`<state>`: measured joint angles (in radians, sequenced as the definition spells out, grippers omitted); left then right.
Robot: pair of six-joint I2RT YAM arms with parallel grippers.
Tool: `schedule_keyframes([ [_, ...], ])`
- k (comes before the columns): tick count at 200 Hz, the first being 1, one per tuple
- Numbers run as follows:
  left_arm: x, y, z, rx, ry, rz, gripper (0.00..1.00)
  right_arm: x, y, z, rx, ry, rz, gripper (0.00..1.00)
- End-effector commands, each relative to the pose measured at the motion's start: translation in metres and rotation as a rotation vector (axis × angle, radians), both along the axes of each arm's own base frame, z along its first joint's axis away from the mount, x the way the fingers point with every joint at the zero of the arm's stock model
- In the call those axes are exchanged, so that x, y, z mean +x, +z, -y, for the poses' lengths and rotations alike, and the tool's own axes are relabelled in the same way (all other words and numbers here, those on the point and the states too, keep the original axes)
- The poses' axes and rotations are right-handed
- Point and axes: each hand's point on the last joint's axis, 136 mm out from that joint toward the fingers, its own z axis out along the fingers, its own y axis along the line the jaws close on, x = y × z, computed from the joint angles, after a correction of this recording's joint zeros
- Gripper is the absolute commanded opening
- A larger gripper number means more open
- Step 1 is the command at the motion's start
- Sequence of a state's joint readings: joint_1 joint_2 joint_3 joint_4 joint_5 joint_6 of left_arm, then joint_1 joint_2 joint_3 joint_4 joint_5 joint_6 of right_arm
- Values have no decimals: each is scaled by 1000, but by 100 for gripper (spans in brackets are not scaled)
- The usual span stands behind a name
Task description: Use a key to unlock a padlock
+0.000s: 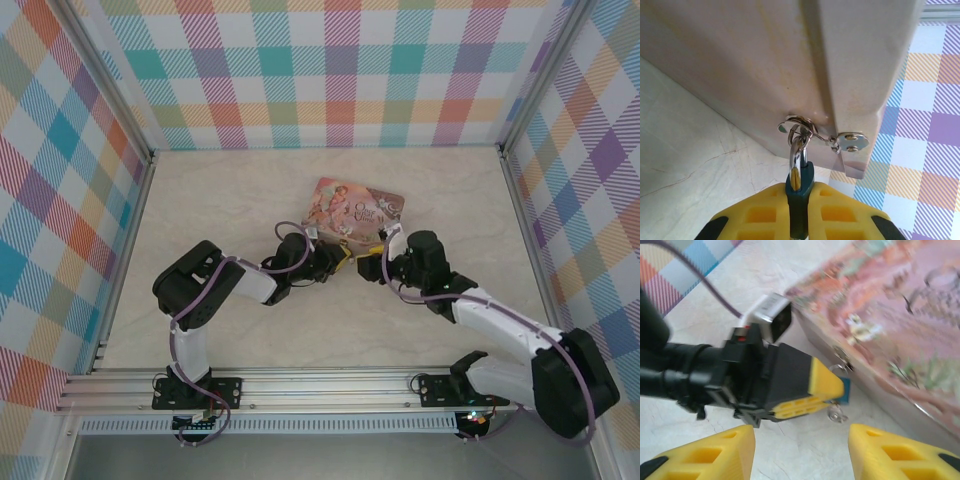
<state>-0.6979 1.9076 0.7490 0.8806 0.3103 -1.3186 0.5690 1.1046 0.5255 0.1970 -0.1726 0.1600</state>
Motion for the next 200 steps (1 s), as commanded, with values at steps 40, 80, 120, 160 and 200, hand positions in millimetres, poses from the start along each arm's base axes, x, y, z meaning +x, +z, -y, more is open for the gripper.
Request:
schedule_keyframes([
  [40,3,47,8,-86,-5,21,0,7,6,6,-523,134,558,50],
  [80,4,51,10,-105,-12,0,0,10,-28,7,-794,192,637,47],
  [120,4,52,11,-113,-15,-3,0,17,-41,-7,-874,218,700,42],
  [160,4,53,10,-117,-10,-3,0,25,-43,-18,-854,211,726,35],
  [200,4,55,10,-120,-14,-3,0,30,-48,-25,-834,199,713,29],
])
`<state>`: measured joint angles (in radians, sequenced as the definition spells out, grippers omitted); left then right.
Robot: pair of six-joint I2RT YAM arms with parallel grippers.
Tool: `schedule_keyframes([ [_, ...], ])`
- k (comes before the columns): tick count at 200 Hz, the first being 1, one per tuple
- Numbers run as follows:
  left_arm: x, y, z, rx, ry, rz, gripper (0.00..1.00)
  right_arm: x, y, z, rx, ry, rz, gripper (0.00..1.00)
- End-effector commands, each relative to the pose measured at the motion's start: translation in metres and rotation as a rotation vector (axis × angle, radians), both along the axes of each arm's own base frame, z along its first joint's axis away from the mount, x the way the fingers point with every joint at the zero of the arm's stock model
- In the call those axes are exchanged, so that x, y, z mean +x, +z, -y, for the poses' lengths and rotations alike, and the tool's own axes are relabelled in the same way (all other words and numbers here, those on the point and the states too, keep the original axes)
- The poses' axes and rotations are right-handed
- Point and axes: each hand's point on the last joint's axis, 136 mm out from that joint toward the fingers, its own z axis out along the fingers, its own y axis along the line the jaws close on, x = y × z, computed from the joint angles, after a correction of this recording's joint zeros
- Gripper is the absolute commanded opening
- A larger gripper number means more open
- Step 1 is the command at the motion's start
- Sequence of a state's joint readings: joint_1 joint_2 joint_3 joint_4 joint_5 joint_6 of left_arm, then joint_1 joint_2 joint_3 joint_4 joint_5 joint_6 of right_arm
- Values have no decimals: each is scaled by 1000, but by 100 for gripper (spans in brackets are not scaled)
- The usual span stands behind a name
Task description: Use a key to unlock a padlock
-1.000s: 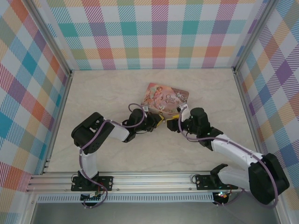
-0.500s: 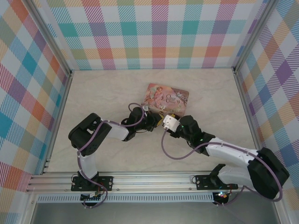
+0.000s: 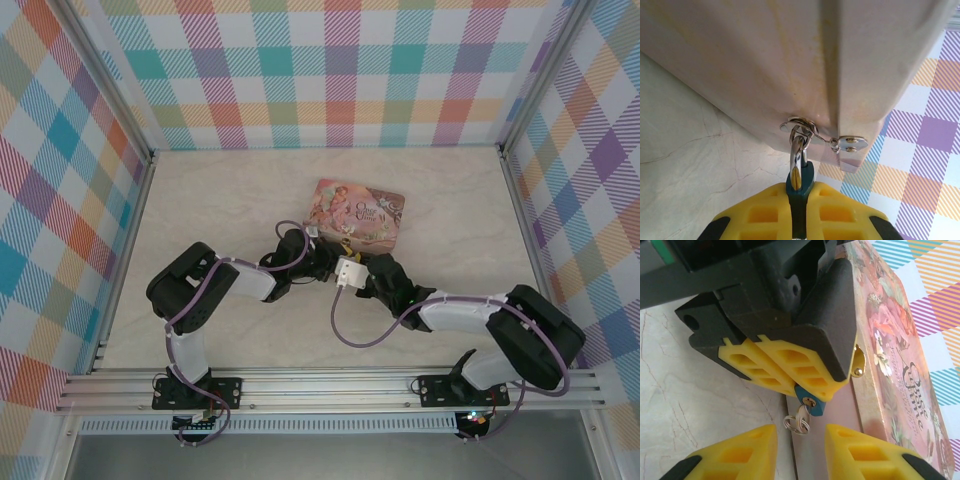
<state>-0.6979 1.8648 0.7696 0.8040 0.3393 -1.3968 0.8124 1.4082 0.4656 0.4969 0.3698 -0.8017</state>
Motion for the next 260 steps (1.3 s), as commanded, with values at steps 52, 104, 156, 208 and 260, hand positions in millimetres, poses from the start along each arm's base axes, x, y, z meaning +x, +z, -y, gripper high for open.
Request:
schedule_keyframes([
  [52,7,43,7,-89,-9,77,0,16,13,-13,68,-30,49,22],
  [104,6,43,7,-93,-9,79,0,23,9,-12,92,-70,36,12],
  [156,6,43,7,-97,-8,78,0,33,15,-5,166,-147,17,2],
  [208,6,42,7,-97,-6,77,0,33,20,-4,252,-215,-64,0],
  [260,6,45,5,-102,-1,82,0,24,30,-3,375,-295,-216,0],
])
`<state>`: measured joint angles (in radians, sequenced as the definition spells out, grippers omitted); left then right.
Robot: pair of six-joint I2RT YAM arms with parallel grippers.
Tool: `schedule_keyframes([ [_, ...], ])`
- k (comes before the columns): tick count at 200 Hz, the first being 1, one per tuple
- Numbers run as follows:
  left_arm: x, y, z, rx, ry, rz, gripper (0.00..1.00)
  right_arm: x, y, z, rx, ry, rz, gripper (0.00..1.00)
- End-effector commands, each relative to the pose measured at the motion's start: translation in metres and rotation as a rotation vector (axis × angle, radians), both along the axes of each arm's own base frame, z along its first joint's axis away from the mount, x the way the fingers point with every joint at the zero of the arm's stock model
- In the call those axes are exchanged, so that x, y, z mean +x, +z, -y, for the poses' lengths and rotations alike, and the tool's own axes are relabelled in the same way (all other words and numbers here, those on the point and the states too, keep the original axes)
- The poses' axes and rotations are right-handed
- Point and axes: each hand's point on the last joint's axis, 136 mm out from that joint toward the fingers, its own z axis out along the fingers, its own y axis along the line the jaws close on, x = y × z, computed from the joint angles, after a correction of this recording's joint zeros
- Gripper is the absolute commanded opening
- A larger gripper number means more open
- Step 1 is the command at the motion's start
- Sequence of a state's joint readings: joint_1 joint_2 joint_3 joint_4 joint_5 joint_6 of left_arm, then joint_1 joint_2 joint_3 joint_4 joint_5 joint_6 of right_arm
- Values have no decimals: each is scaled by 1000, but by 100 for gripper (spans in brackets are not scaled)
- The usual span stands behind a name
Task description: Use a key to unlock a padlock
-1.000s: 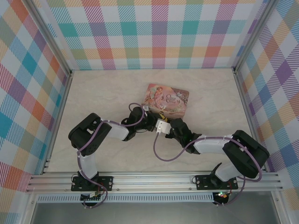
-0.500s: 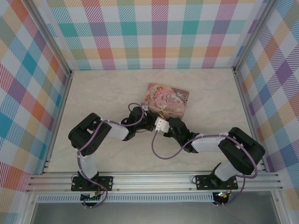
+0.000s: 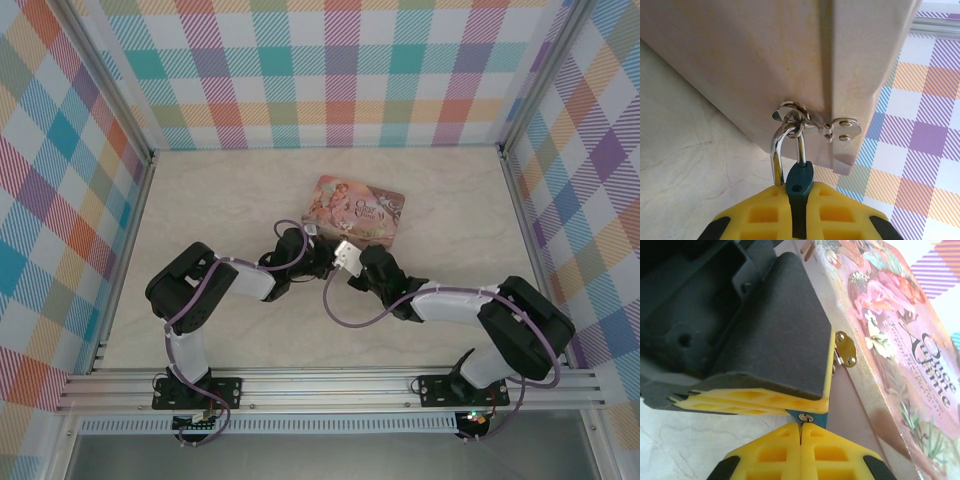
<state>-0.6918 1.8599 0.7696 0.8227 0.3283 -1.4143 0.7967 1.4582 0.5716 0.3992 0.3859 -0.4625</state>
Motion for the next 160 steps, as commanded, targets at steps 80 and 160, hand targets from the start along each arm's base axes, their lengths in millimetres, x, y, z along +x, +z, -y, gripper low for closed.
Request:
schedule_keyframes([
  [80,0,39,6,-73,-19,80,0,-22,13,-22,625,-116,-428,0],
  [160,0,35,6,-45,-19,83,0,-25,16,-14,806,-139,-548,1],
])
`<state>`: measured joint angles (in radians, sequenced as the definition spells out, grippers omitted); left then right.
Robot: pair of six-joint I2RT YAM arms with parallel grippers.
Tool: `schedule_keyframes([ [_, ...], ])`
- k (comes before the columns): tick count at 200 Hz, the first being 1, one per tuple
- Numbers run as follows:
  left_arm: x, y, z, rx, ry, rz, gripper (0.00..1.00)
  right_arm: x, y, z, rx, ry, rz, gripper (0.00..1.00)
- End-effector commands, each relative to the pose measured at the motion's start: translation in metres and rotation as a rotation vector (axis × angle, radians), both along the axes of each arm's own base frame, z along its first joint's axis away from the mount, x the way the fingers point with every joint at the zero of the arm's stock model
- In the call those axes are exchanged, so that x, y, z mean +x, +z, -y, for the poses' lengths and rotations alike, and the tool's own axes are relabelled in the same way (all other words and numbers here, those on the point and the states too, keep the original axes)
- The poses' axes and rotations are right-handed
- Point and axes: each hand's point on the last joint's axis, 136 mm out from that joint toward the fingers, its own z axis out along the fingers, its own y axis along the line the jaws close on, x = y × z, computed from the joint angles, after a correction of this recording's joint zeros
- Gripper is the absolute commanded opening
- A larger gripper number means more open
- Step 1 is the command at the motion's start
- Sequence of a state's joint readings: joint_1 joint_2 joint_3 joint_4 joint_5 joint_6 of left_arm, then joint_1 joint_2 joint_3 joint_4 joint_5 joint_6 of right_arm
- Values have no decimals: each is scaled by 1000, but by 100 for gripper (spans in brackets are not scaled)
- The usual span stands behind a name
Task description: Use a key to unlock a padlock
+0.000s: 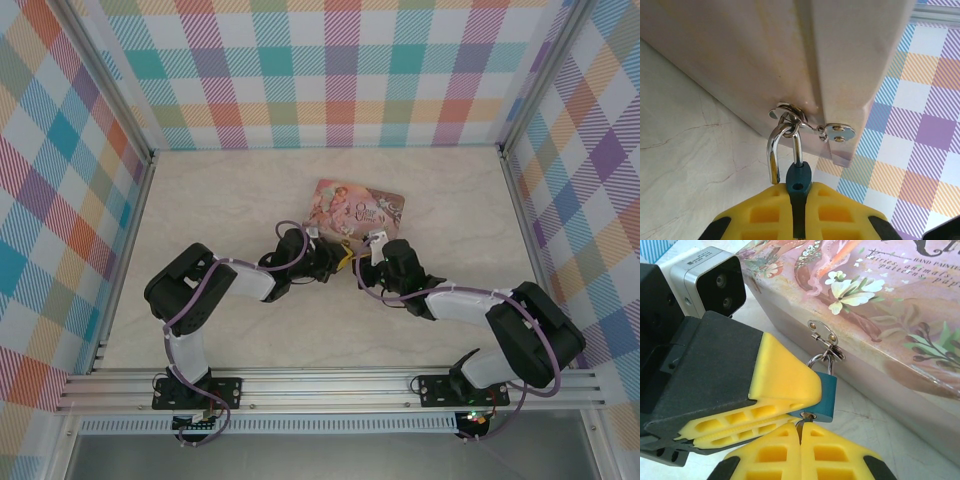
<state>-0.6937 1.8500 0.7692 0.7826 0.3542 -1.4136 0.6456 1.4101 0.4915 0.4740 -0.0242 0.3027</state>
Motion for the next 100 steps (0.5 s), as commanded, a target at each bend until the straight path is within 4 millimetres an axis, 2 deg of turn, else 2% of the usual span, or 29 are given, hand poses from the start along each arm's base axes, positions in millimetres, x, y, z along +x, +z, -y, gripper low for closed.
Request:
schedule_keyframes([
  [1,7,39,5,-58,7,112,0,-11,18,-12,111,57,-23,1],
  [36,6,31,3,-29,11,110,0,-17,11,6,20,56,-20,31],
  [62,5,22,1,1,5,108,0,-18,21,29,-9,18,8,51],
  [86,3,13,3,27,-7,111,0,-16,36,47,-10,-21,20,59],
  [100,2,5,4,42,-14,110,0,-13,47,51,-10,-31,30,61],
])
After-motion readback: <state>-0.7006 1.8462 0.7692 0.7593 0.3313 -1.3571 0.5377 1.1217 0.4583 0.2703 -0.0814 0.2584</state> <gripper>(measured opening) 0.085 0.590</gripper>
